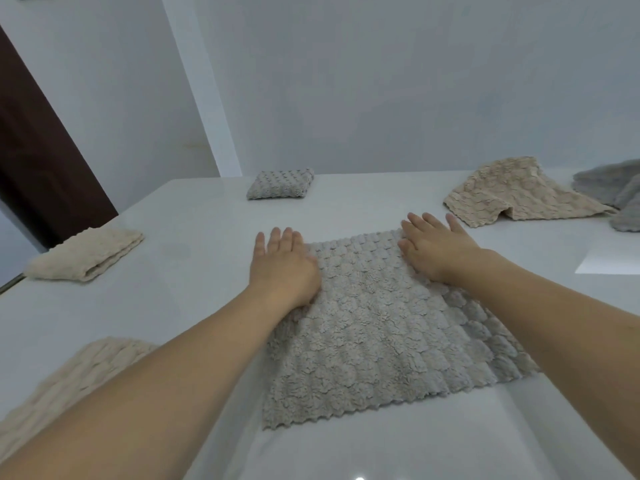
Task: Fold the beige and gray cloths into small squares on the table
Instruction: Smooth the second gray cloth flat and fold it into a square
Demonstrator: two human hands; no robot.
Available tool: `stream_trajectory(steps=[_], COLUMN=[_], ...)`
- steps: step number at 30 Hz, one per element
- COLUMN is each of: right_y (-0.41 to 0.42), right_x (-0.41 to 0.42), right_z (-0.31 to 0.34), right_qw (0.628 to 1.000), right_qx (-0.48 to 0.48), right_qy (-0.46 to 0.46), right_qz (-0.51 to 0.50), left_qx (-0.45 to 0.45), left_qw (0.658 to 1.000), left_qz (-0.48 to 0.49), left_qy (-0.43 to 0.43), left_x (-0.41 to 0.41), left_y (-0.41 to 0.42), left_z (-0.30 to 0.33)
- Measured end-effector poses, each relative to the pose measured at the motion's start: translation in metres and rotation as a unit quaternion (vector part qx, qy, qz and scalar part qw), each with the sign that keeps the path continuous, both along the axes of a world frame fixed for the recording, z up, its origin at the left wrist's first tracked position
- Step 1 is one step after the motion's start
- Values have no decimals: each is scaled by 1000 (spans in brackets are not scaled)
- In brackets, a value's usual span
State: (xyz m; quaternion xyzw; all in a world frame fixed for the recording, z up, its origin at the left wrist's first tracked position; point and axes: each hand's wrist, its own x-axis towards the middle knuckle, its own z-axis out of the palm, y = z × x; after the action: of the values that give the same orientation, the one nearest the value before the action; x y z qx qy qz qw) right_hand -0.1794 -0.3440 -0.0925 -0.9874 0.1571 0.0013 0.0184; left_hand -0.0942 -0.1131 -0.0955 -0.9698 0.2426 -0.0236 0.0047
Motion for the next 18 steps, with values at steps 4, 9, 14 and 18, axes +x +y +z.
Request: stream_trajectory(steps=[4,9,14,18], right_y=[35,34,30,5], right_x=[-21,-24,-29,-48], right_z=[-9,-26,-24,-19], right_qw=[995,997,997,998], right_qx=[62,56,51,62], right_qy=[-27,5,17,26], right_qz=[71,55,59,5], left_qx=[-64,-57,-57,-54], left_qw=[993,994,994,995], left_qz=[-84,-67,-72,-43], left_qy=[44,57,61,71], left_x=[-47,-47,-49,-47], left_y=[-26,-23,-14,19], left_z=[-16,-27,-24,-23])
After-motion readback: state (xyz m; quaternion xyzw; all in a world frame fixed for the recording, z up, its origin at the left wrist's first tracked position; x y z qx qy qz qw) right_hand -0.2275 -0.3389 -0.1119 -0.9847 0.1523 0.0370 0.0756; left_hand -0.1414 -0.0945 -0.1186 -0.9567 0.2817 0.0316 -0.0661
